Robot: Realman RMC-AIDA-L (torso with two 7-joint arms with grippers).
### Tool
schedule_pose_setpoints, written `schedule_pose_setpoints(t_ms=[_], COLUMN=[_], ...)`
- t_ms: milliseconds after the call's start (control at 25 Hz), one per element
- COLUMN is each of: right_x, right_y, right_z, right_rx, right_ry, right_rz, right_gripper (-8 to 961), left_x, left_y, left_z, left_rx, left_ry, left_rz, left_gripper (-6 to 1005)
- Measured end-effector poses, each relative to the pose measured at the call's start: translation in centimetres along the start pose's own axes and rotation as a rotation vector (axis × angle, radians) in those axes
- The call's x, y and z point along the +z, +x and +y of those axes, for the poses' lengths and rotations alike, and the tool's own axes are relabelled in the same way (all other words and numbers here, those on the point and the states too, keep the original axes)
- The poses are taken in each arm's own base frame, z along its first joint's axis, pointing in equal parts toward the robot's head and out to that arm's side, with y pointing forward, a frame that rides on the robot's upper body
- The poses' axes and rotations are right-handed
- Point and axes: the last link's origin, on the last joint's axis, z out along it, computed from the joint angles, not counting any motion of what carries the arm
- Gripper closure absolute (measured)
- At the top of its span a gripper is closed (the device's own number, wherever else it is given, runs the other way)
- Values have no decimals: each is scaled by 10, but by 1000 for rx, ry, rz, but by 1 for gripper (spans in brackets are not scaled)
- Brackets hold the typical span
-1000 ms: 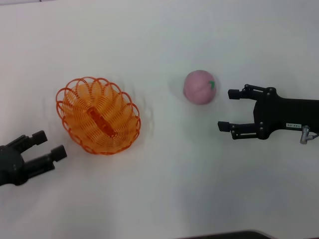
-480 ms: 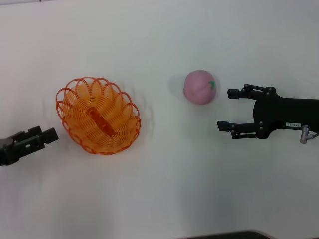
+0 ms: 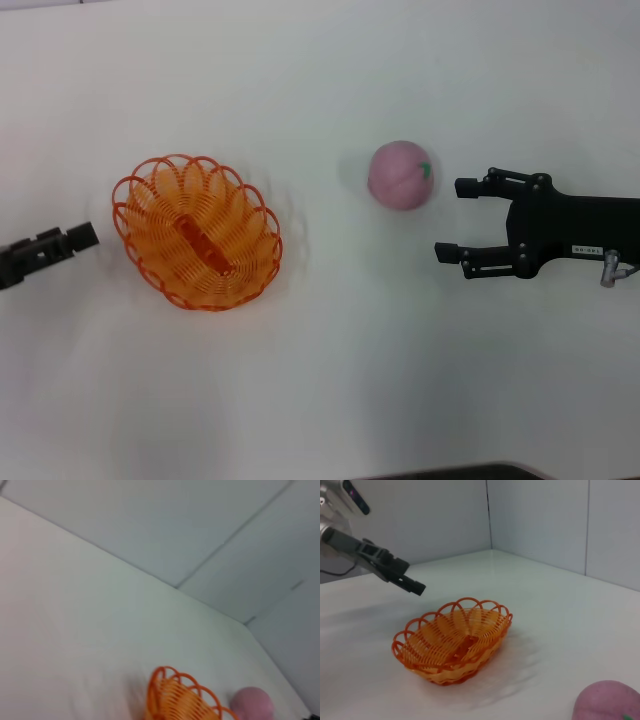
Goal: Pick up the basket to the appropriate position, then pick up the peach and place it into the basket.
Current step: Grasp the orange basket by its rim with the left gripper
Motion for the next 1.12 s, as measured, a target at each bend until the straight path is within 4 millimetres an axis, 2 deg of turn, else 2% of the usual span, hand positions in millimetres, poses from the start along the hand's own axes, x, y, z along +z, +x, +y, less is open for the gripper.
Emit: schedule_pose_setpoints(t_ms=[280, 640, 680, 840, 1120], right_x=[0, -1, -1, -1, -1], right_y=[0, 1, 1, 1, 1], right_z=[0, -1, -1, -1, -1], right_rx=[-1, -2, -1, 1, 0], right_ry=[0, 4, 4, 4, 6], right_rz=[3, 6, 6, 7, 6], right_gripper=[23, 22, 22, 22, 22], left_x=[6, 22, 28, 38, 65], left_y=[25, 58, 68, 82, 99], left_z=[-7, -8, -4, 3, 20], left_rx=[-22, 6, 43, 103, 281], left_ry=[65, 157, 161, 184, 227], left_rz=[-53, -166, -187, -230, -348], left_gripper=[119, 127, 128, 131, 137])
